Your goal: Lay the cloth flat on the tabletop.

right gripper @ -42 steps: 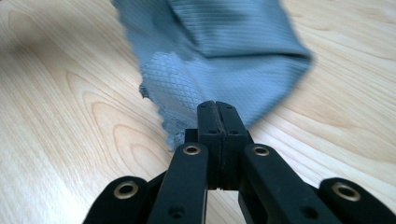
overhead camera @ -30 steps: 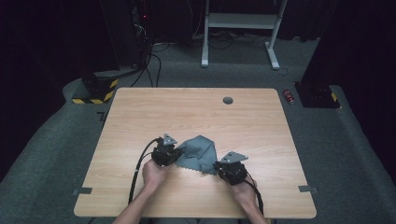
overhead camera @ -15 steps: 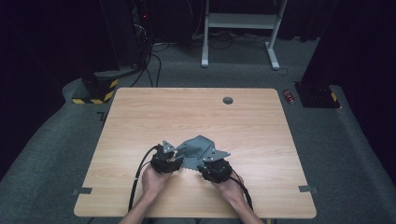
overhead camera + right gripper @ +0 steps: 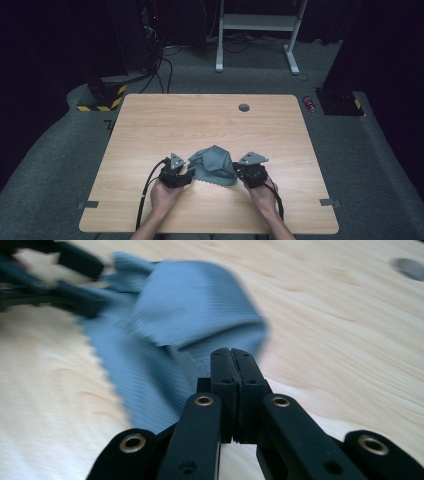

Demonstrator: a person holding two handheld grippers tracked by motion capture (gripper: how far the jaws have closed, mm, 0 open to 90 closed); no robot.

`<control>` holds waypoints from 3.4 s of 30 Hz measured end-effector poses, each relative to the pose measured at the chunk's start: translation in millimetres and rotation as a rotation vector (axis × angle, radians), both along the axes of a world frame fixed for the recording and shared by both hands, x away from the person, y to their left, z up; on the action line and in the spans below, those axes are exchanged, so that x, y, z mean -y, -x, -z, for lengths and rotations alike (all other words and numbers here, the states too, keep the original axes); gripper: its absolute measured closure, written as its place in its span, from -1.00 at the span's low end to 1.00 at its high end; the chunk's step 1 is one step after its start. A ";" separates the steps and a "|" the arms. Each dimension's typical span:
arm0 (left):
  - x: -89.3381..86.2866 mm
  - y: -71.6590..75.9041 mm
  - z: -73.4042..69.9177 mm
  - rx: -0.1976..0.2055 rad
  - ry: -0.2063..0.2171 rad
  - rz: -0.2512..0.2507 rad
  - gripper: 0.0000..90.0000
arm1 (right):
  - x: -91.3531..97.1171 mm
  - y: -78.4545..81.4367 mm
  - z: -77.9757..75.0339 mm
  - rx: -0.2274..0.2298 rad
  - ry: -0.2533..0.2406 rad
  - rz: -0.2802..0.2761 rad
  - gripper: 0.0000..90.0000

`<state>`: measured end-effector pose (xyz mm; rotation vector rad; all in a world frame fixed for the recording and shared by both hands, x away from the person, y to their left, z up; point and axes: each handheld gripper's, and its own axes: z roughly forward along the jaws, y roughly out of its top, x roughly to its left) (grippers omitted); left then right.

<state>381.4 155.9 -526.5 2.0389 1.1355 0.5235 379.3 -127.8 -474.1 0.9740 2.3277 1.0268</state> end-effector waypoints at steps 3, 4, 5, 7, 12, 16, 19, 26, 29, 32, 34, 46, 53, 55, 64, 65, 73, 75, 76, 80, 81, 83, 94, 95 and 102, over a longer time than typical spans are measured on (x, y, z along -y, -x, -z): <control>-0.1 0.0 0.0 0.000 0.000 -0.001 -0.03 | 19.2 -5.1 1.4 0.001 0.003 0.057 0.98; -0.1 0.0 0.0 0.000 0.000 -0.001 -0.03 | 27.1 -7.7 4.9 -0.009 0.009 0.079 0.98; 0.0 0.0 0.1 0.001 0.001 -0.002 -0.04 | 31.5 -9.0 7.7 -0.020 0.011 0.094 0.98; 0.6 0.2 0.1 -0.001 -0.001 0.003 -0.09 | 41.7 -11.2 17.2 -0.062 0.010 0.114 0.98; 0.9 0.6 0.1 -0.002 -0.001 0.001 -0.11 | 45.6 -8.1 33.1 -0.122 0.034 0.122 0.73; 0.7 0.5 0.1 -0.001 -0.003 0.002 -0.11 | 39.1 -2.0 17.8 -0.060 -0.024 0.095 0.51; 0.8 0.6 0.1 -0.002 -0.002 0.000 -0.12 | 20.5 2.2 6.9 -0.006 -0.025 0.017 0.38; 0.9 0.8 0.2 -0.004 0.001 -0.003 -0.13 | -23.5 -16.4 18.2 -0.044 0.099 -0.062 0.47; 0.9 0.8 0.2 -0.004 0.001 -0.003 -0.13 | -24.6 -25.7 24.0 -0.067 0.127 -0.065 0.96; 0.9 0.8 0.2 -0.004 0.001 -0.003 -0.13 | -17.6 -31.9 14.9 -0.056 0.099 -0.050 0.98; 0.9 0.7 0.2 -0.004 0.002 -0.003 -0.13 | -9.9 -37.4 4.8 -0.039 0.075 -0.025 0.98; 0.8 0.8 0.2 -0.005 0.003 -0.004 -0.13 | 31.1 -93.2 10.2 -0.100 0.033 0.223 0.92; 0.8 0.7 0.2 -0.004 0.003 -0.003 -0.13 | 38.0 -87.8 10.2 -0.095 0.006 0.233 0.62; 0.8 0.7 0.3 -0.004 0.003 -0.003 -0.13 | 37.7 -81.9 6.5 -0.085 -0.011 0.219 0.60; 0.5 1.2 0.0 -0.001 -0.003 0.006 -0.08 | 26.1 -12.9 26.5 -0.126 0.059 0.029 0.60; 1.0 2.6 -0.1 0.002 0.000 0.019 -0.03 | 28.6 -5.9 37.6 -0.140 0.068 0.032 0.62; -2.1 15.2 -0.7 0.003 0.020 0.089 0.92 | 37.9 9.5 41.0 -0.111 0.045 0.017 0.78; -8.2 21.7 -2.6 -0.039 0.043 0.106 0.98 | 38.9 13.6 41.0 -0.114 0.042 0.013 0.81; -8.2 21.7 -2.6 -0.039 0.043 0.106 0.99 | 38.9 13.6 41.0 -0.114 0.042 0.013 0.81; -7.9 33.4 -6.4 -0.064 0.010 0.155 1.00 | 39.9 22.5 40.3 -0.118 0.051 -0.012 0.84; -7.5 35.9 -7.5 -0.070 0.000 0.164 1.00 | 40.3 26.1 39.3 -0.126 0.056 -0.027 0.84; -7.2 40.2 -10.0 -0.091 -0.009 0.173 0.99 | 41.4 27.6 38.5 -0.150 0.044 -0.039 0.80; 6.8 8.4 -12.1 0.007 -0.042 0.053 0.03 | 24.6 -12.8 18.5 -0.064 0.018 -0.006 0.55; 8.3 4.3 -11.0 0.004 -0.041 0.039 0.00 | 15.8 -23.7 14.8 -0.040 0.024 0.001 0.46; 10.3 -7.0 -3.8 -0.003 -0.049 0.008 -0.07 | -9.6 -52.2 20.7 -0.043 0.089 -0.008 0.17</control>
